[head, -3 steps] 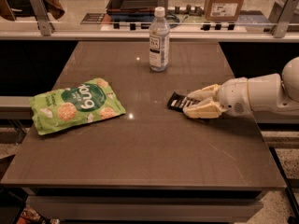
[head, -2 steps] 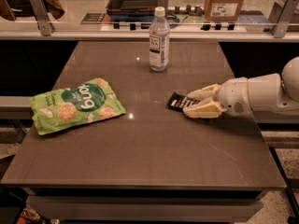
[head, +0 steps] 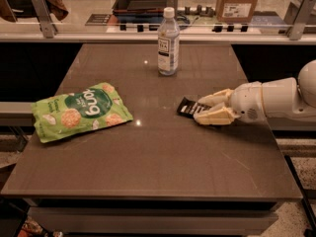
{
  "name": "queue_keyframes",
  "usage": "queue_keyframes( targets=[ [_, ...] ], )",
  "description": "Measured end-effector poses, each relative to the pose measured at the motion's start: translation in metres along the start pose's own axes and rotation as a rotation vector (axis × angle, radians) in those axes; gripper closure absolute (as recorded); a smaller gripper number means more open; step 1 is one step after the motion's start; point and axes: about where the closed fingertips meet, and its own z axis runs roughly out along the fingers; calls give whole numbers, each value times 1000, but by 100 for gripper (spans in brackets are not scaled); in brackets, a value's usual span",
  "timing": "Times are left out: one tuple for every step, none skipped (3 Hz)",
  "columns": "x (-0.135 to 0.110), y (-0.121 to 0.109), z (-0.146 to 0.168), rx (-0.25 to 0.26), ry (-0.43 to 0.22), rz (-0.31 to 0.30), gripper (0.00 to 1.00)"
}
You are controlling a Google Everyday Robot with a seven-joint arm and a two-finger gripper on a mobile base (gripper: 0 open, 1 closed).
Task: Pick rxbar chocolate
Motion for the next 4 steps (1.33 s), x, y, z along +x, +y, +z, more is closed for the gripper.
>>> queue_keyframes(
  targets=[
    [-29,-10,-8,7,-32,-42,100],
    [-67,-16,-21,24,-57,-102,100],
    [-96,-16,-36,43,-77,-151,100],
    [-119,-13,-50,64,-93,-194,100]
  ],
)
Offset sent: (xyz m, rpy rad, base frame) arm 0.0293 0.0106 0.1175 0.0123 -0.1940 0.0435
